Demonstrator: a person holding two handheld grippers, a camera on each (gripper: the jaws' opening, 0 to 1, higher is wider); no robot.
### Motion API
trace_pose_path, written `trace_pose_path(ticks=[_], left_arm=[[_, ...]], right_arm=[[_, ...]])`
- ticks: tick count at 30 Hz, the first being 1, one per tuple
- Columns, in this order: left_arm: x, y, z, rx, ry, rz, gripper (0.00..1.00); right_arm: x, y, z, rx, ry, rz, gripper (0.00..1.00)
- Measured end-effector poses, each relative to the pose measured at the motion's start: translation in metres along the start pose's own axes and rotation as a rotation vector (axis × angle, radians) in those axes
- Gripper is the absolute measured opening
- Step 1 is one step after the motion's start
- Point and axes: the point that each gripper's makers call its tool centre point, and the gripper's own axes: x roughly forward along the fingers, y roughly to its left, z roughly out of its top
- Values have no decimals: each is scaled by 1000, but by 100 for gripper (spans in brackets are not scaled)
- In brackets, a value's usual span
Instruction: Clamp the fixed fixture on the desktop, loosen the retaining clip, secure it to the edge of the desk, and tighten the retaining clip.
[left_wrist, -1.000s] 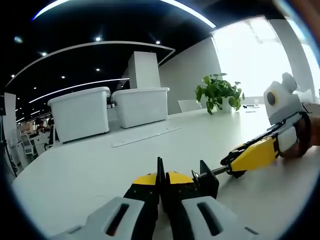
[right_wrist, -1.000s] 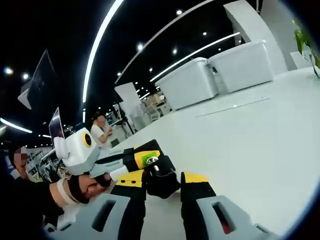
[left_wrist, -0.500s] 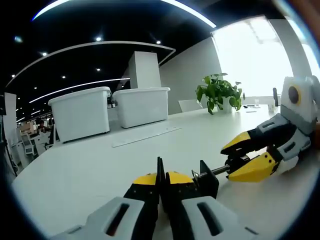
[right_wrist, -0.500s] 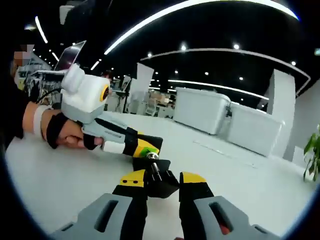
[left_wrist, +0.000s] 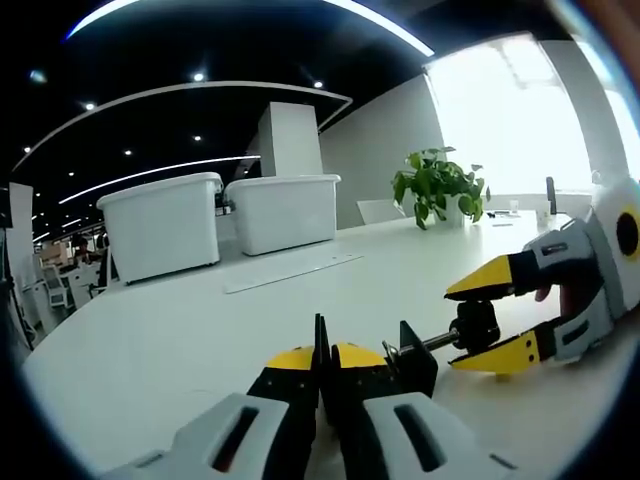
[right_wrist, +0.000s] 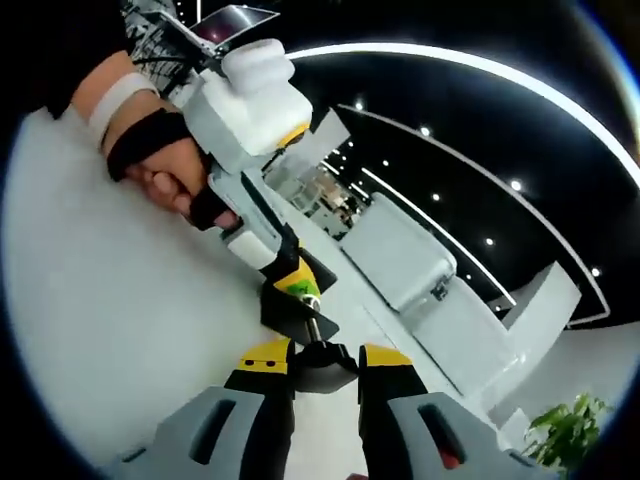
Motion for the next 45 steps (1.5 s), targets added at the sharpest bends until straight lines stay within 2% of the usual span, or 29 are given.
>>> trace_pose_path(ticks=[5, 12, 21, 22, 26, 29, 32, 33, 34, 35, 36, 37, 38, 40, 42, 44, 45], left_arm=[[0, 0, 0, 0, 0, 1, 5], [-1, 0, 0, 3, 1, 3, 5], [-2, -1, 1, 5, 2, 7, 5], [-2, -1, 1, 5, 2, 7, 5], [-2, -1, 1, 4, 2, 6, 5], [-2, -2, 1, 4, 3, 7, 5], [-2, -2, 1, 6, 3, 6, 5], [-2, -2, 1, 6, 3, 6, 5], [-2, -2, 1, 7, 4, 6, 5], [-2, -2, 1, 5, 4, 6, 5], [-2, -2, 1, 3, 4, 6, 5], [-2, -2, 1, 2, 4, 6, 5], [-2, -2, 1, 1, 4, 6, 5], [-1, -2, 1, 1, 4, 6, 5], [-1, -2, 1, 1, 4, 6, 5], [-1, -2, 1, 3, 4, 6, 5], [-1, -2, 1, 4, 4, 6, 5]], right_arm=[[-2, -1, 3, -42, -3, -11, 21], [-2, -3, 1, 15, -7, -14, 22], [-5, -3, -1, 107, 20, 5, 24], [-5, 0, 0, 157, 24, 21, 26], [-4, 4, 7, 467, 46, 89, 42], [-6, -2, 6, 686, 51, 97, 43], [-9, -7, 1, 1000, 36, 143, 43], [-8, -9, -3, 1075, 31, 149, 44], [-7, -12, -7, 1140, 32, 150, 46], [-4, -15, -13, 1232, 45, 123, 49], [-2, -21, -15, 1335, 29, 109, 52], [0, -21, -16, 1415, 22, 125, 52], [1, -18, -21, 1473, 47, 139, 46], [5, -18, -27, 1444, 61, 134, 33], [6, -14, -29, 1425, 74, 134, 32], [7, -7, -29, 1425, 117, 157, 29], [8, -7, -32, 1420, 136, 136, 26]])
